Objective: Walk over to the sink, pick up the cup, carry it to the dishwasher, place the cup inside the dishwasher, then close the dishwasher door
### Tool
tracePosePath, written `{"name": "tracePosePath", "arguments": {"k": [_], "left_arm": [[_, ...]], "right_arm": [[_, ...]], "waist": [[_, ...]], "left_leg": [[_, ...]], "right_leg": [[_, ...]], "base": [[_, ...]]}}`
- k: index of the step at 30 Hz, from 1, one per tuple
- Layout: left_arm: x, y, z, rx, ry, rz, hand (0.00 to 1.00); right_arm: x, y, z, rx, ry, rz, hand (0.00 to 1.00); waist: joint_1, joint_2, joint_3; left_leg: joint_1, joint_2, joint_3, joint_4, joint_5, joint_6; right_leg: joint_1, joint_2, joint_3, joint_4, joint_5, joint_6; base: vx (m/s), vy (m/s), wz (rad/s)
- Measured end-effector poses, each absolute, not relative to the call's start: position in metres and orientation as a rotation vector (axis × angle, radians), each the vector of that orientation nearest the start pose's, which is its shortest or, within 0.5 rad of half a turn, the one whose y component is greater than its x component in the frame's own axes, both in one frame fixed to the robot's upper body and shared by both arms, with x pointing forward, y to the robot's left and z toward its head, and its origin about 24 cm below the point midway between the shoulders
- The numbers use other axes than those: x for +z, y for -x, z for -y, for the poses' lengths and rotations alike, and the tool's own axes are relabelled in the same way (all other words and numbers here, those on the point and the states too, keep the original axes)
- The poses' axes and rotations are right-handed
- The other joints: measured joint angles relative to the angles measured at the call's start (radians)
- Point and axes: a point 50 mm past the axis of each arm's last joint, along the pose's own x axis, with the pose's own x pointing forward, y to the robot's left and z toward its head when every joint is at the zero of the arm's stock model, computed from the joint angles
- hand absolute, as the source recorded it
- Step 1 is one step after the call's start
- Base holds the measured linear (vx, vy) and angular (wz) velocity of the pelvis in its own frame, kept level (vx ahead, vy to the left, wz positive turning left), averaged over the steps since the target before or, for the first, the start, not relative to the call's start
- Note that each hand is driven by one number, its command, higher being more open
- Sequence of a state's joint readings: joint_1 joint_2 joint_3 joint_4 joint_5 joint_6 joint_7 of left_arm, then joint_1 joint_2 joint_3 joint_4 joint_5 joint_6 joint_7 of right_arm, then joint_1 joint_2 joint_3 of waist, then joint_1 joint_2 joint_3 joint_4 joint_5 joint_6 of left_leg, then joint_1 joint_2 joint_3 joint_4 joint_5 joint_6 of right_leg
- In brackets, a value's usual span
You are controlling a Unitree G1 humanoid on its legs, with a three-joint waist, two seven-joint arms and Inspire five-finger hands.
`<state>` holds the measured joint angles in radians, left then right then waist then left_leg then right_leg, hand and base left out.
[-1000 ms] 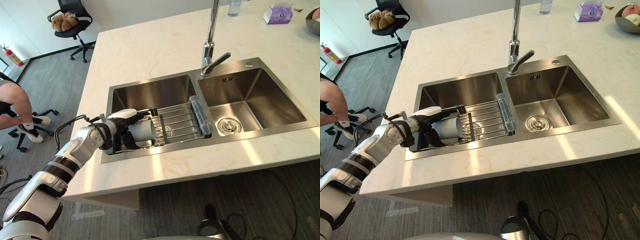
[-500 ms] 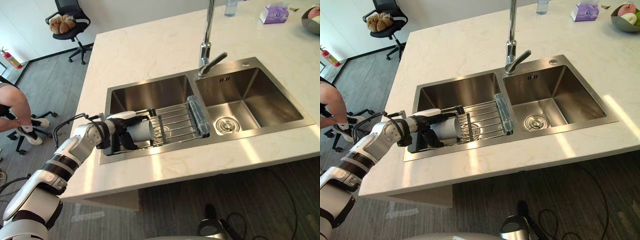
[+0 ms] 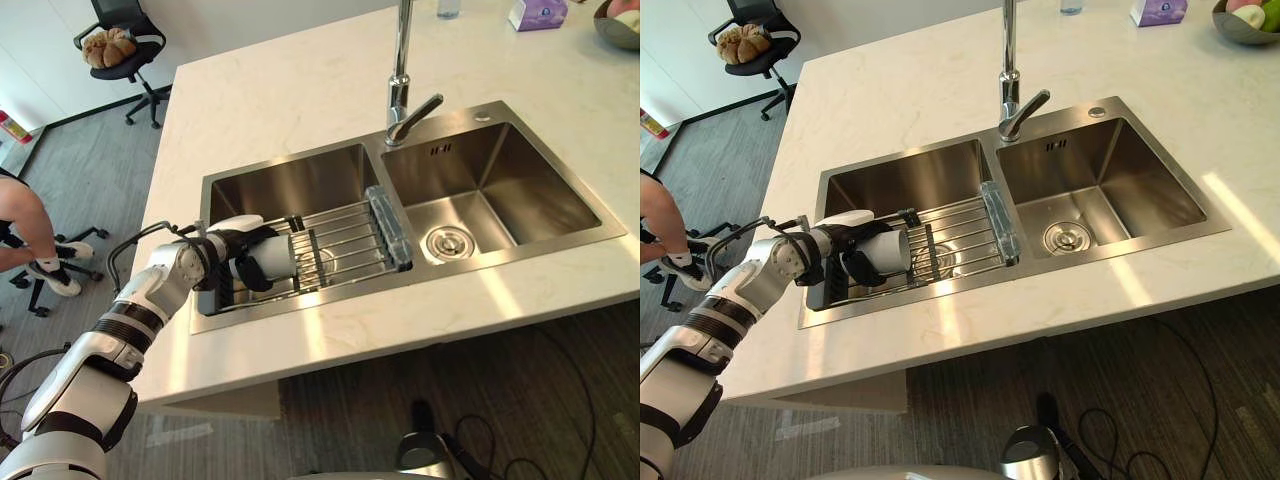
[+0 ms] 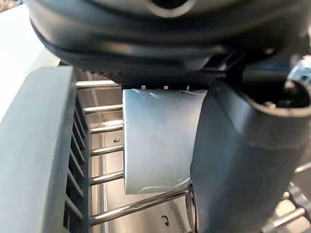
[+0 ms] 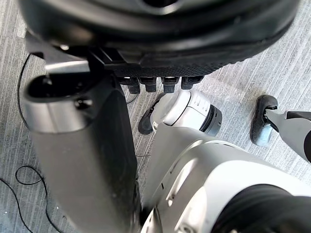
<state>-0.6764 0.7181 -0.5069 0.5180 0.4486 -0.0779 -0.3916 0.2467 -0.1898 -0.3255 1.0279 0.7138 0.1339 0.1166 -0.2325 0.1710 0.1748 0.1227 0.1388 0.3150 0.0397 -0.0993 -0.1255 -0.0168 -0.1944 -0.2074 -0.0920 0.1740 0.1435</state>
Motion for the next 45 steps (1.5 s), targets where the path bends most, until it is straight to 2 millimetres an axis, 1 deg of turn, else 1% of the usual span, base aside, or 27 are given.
{"name": "tracePosePath", "arguments": {"k": [9, 11, 12, 14, 15, 16, 17, 18, 20, 22, 23, 27, 29, 30, 31, 32, 33, 35, 36, 38, 39, 40, 41, 42, 43, 44, 45], "left_arm": [[0.099, -0.345, -0.207, -0.513, -1.337, -0.023, 0.0], [0.1, -0.34, -0.208, -0.458, -1.199, 0.013, 0.0], [0.105, -0.334, -0.202, -0.405, -1.047, 0.084, 0.0], [0.128, -0.32, -0.185, -0.319, -0.753, 0.268, 0.0], [0.146, -0.31, -0.176, -0.27, -0.572, 0.389, 0.0], [0.154, -0.305, -0.174, -0.248, -0.496, 0.445, 0.0], [0.171, -0.294, -0.175, -0.206, -0.368, 0.55, 0.0], [0.179, -0.289, -0.178, -0.188, -0.315, 0.598, 0.0], [0.203, -0.267, -0.191, -0.148, -0.157, 0.743, 0.0], [0.21, -0.253, -0.197, -0.159, -0.063, 0.795, 0.0], [0.209, -0.246, -0.2, -0.175, -0.024, 0.798, 0.0], [0.2, -0.234, -0.222, -0.135, 0.05, 0.761, 0.0], [0.199, -0.224, -0.253, -0.014, 0.089, 0.767, 0.0], [0.199, -0.222, -0.261, 0.023, 0.098, 0.768, 0.0], [0.196, -0.218, -0.278, 0.097, 0.119, 0.76, 0.0], [0.187, -0.213, -0.295, 0.179, 0.148, 0.737, 0.0], [0.182, -0.21, -0.302, 0.223, 0.168, 0.723, 0.0], [0.155, -0.195, -0.326, 0.374, 0.23, 0.624, 0.0], [0.15, -0.193, -0.329, 0.395, 0.234, 0.604, 0.0], [0.12, -0.175, -0.34, 0.491, 0.255, 0.463, 0.0], [0.106, -0.167, -0.343, 0.524, 0.267, 0.401, 0.0], [0.1, -0.165, -0.344, 0.534, 0.275, 0.374, 0.0], [0.091, -0.16, -0.344, 0.548, 0.291, 0.333, 0.0], [0.089, -0.16, -0.344, 0.547, 0.293, 0.327, 0.0], [0.089, -0.162, -0.344, 0.534, 0.292, 0.327, 0.0], [0.089, -0.162, -0.344, 0.531, 0.292, 0.328, 0.0], [0.089, -0.162, -0.344, 0.53, 0.285, 0.33, 0.0]], "right_arm": [[-0.158, -0.022, 0.254, -0.728, -0.693, -1.061, 1.0], [-0.158, -0.023, 0.253, -0.722, -0.69, -1.059, 1.0], [-0.158, -0.023, 0.253, -0.725, -0.695, -1.057, 1.0], [-0.159, -0.018, 0.253, -0.743, -0.706, -1.061, 1.0], [-0.159, -0.014, 0.254, -0.759, -0.722, -1.059, 1.0], [-0.159, -0.012, 0.253, -0.765, -0.727, -1.059, 1.0], [-0.159, -0.009, 0.254, -0.777, -0.733, -1.059, 1.0], [-0.159, -0.008, 0.255, -0.782, -0.736, -1.058, 1.0], [-0.16, -0.003, 0.254, -0.792, -0.751, -1.064, 1.0], [-0.16, 0.0, 0.254, -0.794, -0.763, -1.069, 1.0], [-0.161, 0.001, 0.253, -0.789, -0.769, -1.08, 1.0], [-0.16, -0.001, 0.253, -0.743, -0.746, -1.106, 1.0], [-0.161, 0.003, 0.251, -0.722, -0.729, -1.136, 1.0], [-0.162, 0.004, 0.25, -0.719, -0.735, -1.14, 1.0], [-0.162, 0.007, 0.248, -0.711, -0.74, -1.151, 1.0], [-0.162, 0.01, 0.248, -0.703, -0.731, -1.16, 1.0], [-0.162, 0.011, 0.249, -0.701, -0.727, -1.159, 1.0], [-0.161, 0.012, 0.252, -0.681, -0.705, -1.164, 1.0], [-0.161, 0.012, 0.252, -0.676, -0.7, -1.168, 1.0], [-0.162, 0.017, 0.252, -0.682, -0.69, -1.19, 1.0], [-0.162, 0.022, 0.252, -0.692, -0.689, -1.203, 1.0], [-0.162, 0.024, 0.252, -0.698, -0.689, -1.208, 1.0], [-0.162, 0.027, 0.25, -0.71, -0.7, -1.211, 1.0], [-0.162, 0.028, 0.25, -0.713, -0.702, -1.211, 1.0], [-0.162, 0.032, 0.251, -0.734, -0.706, -1.207, 1.0], [-0.161, 0.035, 0.251, -0.742, -0.708, -1.21, 1.0], [-0.16, 0.038, 0.254, -0.756, -0.704, -1.21, 1.0]], "waist": [[0.004, 0.002, 0.004], [0.006, 0.002, 0.006], [0.011, 0.001, 0.007], [0.028, -0.001, 0.008], [0.049, -0.002, 0.008], [0.061, -0.002, 0.008], [0.081, -0.003, 0.007], [0.091, -0.003, 0.006], [0.136, -0.01, -0.003], [0.167, -0.012, -0.016], [0.186, -0.014, -0.027], [0.217, -0.028, -0.066], [0.22, -0.041, -0.078], [0.221, -0.044, -0.082], [0.227, -0.042, -0.096], [0.24, -0.05, -0.103], [0.245, -0.047, -0.107], [0.27, -0.047, -0.112], [0.276, -0.047, -0.112], [0.312, -0.048, -0.123], [0.327, -0.05, -0.136], [0.328, -0.052, -0.139], [0.321, -0.067, -0.146], [0.316, -0.069, -0.148], [0.302, -0.071, -0.15], [0.302, -0.068, -0.152], [0.306, -0.065, -0.151]], "left_leg": [[-0.012, 0.001, -0.02, 0.002, 0.002, 0.0], [-0.021, 0.001, -0.031, 0.002, 0.005, 0.001], [-0.028, 0.001, -0.043, 0.002, 0.006, 0.002], [-0.04, -0.001, -0.073, 0.003, 0.012, 0.007], [-0.042, -0.002, -0.09, 0.003, 0.015, 0.009], [-0.043, -0.003, -0.097, 0.004, 0.016, 0.011], [-0.045, -0.005, -0.114, 0.005, 0.021, 0.012], [-0.046, -0.006, -0.121, 0.005, 0.024, 0.013], [-0.058, -0.011, -0.145, 0.007, 0.035, 0.013], [-0.071, -0.011, -0.169, 0.007, 0.049, 0.012], [-0.074, -0.011, -0.18, 0.007, 0.056, 0.012], [-0.081, -0.012, -0.195, 0.009, 0.059, 0.013], [-0.097, -0.012, -0.208, 0.032, 0.045, 0.02], [-0.105, -0.012, -0.214, 0.039, 0.042, 0.023], [-0.117, -0.012, -0.226, 0.047, 0.039, 0.027], [-0.125, -0.012, -0.236, 0.055, 0.038, 0.029], [-0.128, -0.013, -0.244, 0.059, 0.038, 0.03], [-0.151, -0.015, -0.28, 0.073, 0.039, 0.033], [-0.153, -0.016, -0.286, 0.074, 0.04, 0.033], [-0.162, -0.022, -0.317, 0.065, 0.049, 0.042], [-0.164, -0.03, -0.326, 0.051, 0.061, 0.061], [-0.164, -0.037, -0.319, 0.041, 0.068, 0.092], [-0.161, -0.044, -0.213, 0.012, 0.076, 0.247], [-0.159, -0.029, -0.134, 0.006, 0.081, 0.292], [-0.153, 0.005, 0.003, 0.003, 0.104, 0.304], [-0.15, 0.017, 0.054, 0.003, 0.126, 0.3], [-0.149, 0.019, 0.082, 0.003, 0.165, 0.251]], "right_leg": [[0.004, -0.002, -0.021, 0.0, 0.0, 0.0], [0.003, -0.004, -0.037, 0.0, 0.0, 0.0], [0.004, -0.005, -0.053, 0.004, 0.0, 0.0], [0.015, -0.009, -0.101, 0.006, 0.0, 0.0], [0.025, -0.012, -0.12, 0.006, 0.0, 0.0], [0.03, -0.013, -0.128, 0.006, 0.0, 0.0], [0.039, -0.016, -0.143, 0.006, -0.001, 0.0], [0.043, -0.017, -0.151, 0.006, -0.002, -0.001], [0.053, -0.023, -0.177, 0.006, -0.016, -0.004], [0.057, -0.023, -0.198, 0.006, -0.02, -0.008], [0.063, -0.023, -0.209, 0.005, -0.028, -0.016], [0.07, -0.024, -0.221, 0.0, -0.034, -0.008], [0.077, -0.025, -0.232, 0.0, -0.031, -0.005], [0.078, -0.025, -0.236, 0.0, -0.029, -0.006], [0.078, -0.024, -0.247, 0.0, -0.028, -0.006], [0.08, -0.024, -0.255, 0.001, -0.028, -0.005], [0.084, -0.024, -0.261, 0.003, -0.028, -0.005], [0.094, -0.023, -0.293, 0.006, -0.031, -0.003], [0.096, -0.023, -0.299, 0.006, -0.031, -0.003], [0.11, -0.025, -0.337, 0.007, -0.042, 0.001], [0.121, -0.031, -0.359, 0.012, -0.056, 0.003], [0.128, -0.038, -0.376, 0.021, -0.066, 0.006], [0.14, -0.069, -0.407, 0.052, -0.098, 0.012], [0.148, -0.078, -0.426, 0.062, -0.108, 0.014], [0.174, -0.092, -0.479, 0.084, -0.122, 0.011], [0.184, -0.098, -0.504, 0.096, -0.131, 0.016], [0.193, -0.109, -0.531, 0.116, -0.142, 0.021]], "base": [[0.0, -0.001, 0.06], [-0.01, -0.014, 0.17], [0.0, -0.021, 0.28], [0.01, -0.015, 0.42], [0.0, -0.001, 0.37], [-0.01, 0.001, 0.38], [-0.01, 0.001, 0.3], [-0.03, -0.005, 0.4], [-0.07, -0.019, 0.37], [-0.1, -0.038, 0.36], [-0.12, -0.044, 0.34], [-0.1, -0.013, 0.15], [-0.09, -0.001, 0.14], [-0.07, -0.003, 0.24], [-0.05, -0.008, 0.26], [-0.03, -0.01, 0.27], [-0.01, -0.011, 0.32], [0.0, -0.009, 0.41], [0.0, -0.015, 0.46], [0.01, -0.017, 0.52], [0.03, -0.011, 0.63], [0.04, 0.007, 1.17], [0.04, 0.015, 1.24], [0.05, 0.032, 1.73], [0.05, 0.041, 1.32], [0.08, 0.097, 1.31], [0.09, 0.145, 0.91]]}}
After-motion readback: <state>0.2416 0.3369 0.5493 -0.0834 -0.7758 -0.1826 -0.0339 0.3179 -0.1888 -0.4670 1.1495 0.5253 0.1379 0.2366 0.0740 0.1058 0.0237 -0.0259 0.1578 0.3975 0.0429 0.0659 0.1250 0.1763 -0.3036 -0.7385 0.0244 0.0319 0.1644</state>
